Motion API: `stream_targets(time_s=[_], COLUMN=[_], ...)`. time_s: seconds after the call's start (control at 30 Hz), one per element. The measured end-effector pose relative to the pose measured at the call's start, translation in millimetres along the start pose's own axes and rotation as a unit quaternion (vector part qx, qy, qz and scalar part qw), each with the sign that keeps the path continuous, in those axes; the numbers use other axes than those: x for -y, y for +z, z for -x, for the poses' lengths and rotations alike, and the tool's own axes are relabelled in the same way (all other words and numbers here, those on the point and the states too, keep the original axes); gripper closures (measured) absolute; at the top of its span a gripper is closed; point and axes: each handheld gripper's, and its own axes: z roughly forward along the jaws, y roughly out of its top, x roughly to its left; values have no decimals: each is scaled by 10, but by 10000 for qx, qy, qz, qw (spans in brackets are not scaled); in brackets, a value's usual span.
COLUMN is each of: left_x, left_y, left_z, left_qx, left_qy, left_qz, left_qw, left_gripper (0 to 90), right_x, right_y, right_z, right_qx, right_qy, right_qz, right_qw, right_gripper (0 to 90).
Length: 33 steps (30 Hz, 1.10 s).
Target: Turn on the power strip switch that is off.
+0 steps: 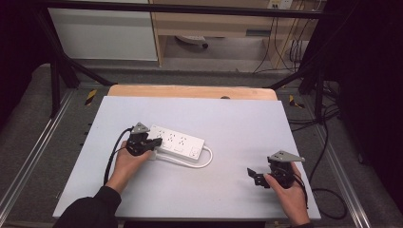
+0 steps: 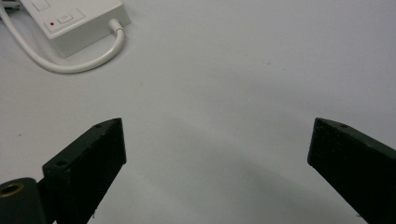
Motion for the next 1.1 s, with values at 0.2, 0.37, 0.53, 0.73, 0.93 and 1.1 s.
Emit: stream_targets(time_s=[0.2, 0.37, 0.53, 0.73, 0.93, 1.1], left_x=[-9, -11, -22, -75, -106, -132], left_y=[9, 8, 9, -5, -15, -7], left_z=[-33, -29, -11, 8, 14, 4], left_qx=[-10, -2, -27, -33, -28, -51], left_qy=[-137, -93, -74, -59, -59, -57], left_qz=[39, 22, 45, 127, 197, 261], left_qw=[9999, 10000, 10000, 9999, 9998, 9996], left_gripper=[900, 900, 900, 900, 900, 900], right_x=[1, -4, -3, -1, 2, -3], right_y=[-6, -1, -16, -21, -16, -8], right_z=[1, 7, 0, 3, 8, 19], right_qx=[-7, -20, -25, -27, -25, -25], right_qy=[21, -5, 10, 14, 34, 60], right_qz=[2, 19, 41, 45, 41, 45], right_qw=[10000, 10000, 10000, 10000, 10000, 10000], right_gripper=[48, 48, 48, 48, 48, 48])
